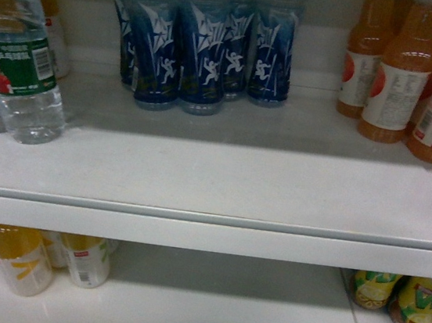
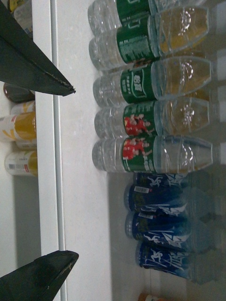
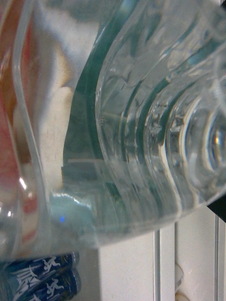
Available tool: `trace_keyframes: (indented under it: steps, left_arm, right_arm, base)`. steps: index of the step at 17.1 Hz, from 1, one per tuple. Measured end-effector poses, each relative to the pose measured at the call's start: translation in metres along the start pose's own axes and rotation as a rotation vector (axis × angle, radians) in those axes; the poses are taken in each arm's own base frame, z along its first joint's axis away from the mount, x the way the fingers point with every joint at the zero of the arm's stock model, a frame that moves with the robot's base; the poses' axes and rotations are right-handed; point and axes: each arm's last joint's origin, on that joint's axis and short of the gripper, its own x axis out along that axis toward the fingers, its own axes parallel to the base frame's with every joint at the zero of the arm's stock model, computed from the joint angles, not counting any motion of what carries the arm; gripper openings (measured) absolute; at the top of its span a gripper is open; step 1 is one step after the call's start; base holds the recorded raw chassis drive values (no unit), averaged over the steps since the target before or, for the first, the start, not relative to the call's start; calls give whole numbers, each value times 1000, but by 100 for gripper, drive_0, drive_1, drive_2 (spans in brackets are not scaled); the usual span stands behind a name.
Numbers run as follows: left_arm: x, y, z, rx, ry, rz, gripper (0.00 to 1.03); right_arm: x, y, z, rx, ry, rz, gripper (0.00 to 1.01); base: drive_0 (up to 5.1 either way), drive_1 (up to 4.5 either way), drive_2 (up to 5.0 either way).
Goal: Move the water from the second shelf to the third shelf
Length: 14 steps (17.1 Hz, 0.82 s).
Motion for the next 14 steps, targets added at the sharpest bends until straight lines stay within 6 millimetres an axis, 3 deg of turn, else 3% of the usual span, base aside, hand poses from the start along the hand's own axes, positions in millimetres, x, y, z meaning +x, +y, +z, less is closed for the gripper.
trace_keyframes:
  steps: [14]
  left_arm:
    - [0,0,0,0,-2,0,98]
  right_arm:
    - [0,0,0,0,1,1,39]
  base:
    - [-500,244,244]
